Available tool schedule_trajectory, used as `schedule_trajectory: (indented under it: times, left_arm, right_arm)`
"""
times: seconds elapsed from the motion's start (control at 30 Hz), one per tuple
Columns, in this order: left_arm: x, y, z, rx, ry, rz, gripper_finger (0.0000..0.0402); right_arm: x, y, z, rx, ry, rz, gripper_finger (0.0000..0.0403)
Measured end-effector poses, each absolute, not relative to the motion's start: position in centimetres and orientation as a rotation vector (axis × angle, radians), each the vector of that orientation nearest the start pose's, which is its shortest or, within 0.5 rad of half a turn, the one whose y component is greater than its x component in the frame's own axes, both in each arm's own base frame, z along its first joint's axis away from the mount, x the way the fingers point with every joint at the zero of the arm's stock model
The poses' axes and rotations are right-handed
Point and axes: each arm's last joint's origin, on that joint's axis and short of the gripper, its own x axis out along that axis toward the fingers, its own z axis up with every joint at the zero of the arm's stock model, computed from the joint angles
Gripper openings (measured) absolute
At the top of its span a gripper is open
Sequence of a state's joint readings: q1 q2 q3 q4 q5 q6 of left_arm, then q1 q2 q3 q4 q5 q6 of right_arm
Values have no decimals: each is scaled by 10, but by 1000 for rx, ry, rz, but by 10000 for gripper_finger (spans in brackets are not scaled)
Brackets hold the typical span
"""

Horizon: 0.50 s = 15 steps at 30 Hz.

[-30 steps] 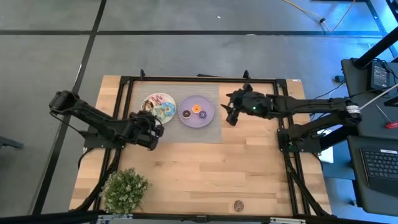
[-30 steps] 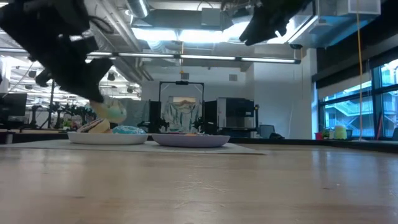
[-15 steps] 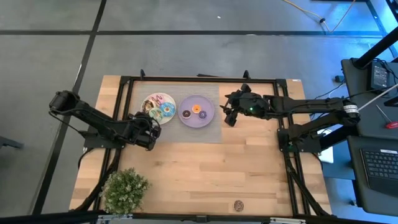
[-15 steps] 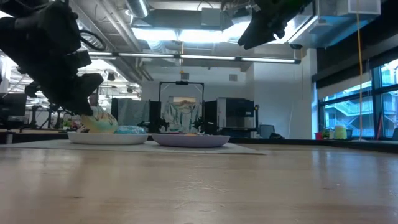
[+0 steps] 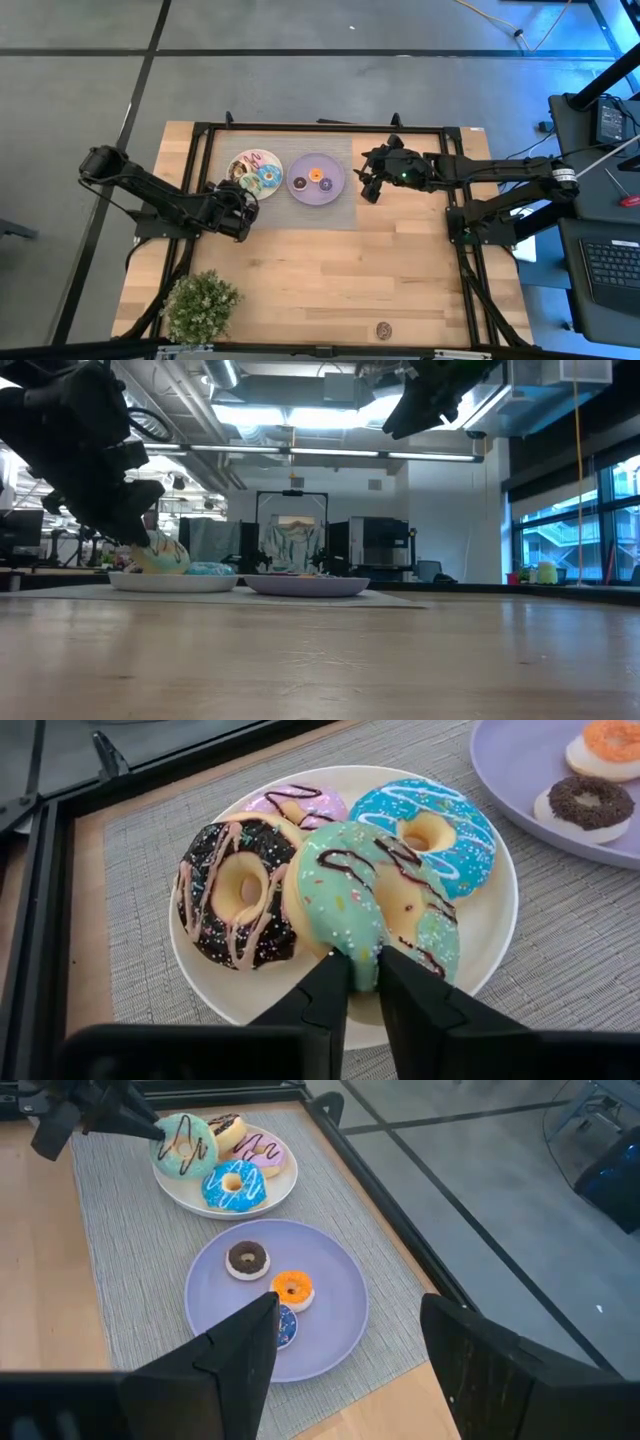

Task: Pick & Place donuts
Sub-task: Put the large green donut on the white plate

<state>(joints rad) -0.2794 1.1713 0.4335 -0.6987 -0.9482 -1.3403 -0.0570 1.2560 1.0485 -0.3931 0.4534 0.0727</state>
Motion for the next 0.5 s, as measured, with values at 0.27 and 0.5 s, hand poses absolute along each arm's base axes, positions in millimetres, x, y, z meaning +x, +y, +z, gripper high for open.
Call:
schedule_trajectory:
  times: [0.27, 0.5]
  left_arm:
    - [151, -19, 142, -334, 594, 1129, 82]
    - [151, -19, 142, -331, 592, 1131, 127]
  right_arm:
    - [267, -28, 310, -52, 577, -515, 245]
    - [267, -28, 310, -52, 577, -515, 245]
